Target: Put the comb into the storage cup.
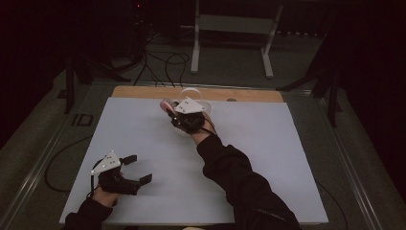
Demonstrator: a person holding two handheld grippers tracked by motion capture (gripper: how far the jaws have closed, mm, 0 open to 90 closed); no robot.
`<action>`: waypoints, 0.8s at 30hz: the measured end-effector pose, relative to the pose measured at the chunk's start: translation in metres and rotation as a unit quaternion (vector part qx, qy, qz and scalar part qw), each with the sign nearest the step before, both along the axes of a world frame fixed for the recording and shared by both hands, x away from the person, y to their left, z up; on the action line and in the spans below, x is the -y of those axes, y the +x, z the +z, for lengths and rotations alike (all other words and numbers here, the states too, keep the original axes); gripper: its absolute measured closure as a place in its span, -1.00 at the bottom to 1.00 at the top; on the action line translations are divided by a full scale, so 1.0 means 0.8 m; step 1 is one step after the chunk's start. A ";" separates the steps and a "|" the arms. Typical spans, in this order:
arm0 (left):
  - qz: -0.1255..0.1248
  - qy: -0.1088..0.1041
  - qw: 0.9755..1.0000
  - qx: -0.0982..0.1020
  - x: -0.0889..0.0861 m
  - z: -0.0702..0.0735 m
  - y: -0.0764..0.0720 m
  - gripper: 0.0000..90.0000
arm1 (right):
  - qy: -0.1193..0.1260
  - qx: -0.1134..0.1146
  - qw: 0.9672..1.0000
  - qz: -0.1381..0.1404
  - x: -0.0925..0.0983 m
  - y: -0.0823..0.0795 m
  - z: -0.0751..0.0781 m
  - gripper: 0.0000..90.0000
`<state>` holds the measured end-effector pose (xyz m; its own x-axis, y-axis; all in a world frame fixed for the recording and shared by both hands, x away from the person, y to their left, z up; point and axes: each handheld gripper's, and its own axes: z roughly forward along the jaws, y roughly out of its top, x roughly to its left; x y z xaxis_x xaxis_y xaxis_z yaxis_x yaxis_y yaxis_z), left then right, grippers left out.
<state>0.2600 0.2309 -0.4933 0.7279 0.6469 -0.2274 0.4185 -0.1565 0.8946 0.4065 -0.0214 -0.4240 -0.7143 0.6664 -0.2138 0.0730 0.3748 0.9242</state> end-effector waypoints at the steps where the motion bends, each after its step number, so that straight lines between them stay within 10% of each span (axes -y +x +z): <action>1: 0.000 -0.001 1.000 0.000 0.000 0.000 0.000 -1.00 | 0.001 0.004 1.000 -0.003 -0.001 -0.002 -0.001 0.37; 24: -0.001 -0.001 1.000 0.003 0.000 0.001 0.000 -1.00 | 0.025 -0.042 0.999 0.006 0.021 -0.006 -0.014 0.08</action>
<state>0.2597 0.2309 -0.4928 0.7305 0.6448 -0.2251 0.4137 -0.1555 0.8970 0.4018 -0.0379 -0.4352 -0.7370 0.6654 -0.1185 0.1474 0.3294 0.9326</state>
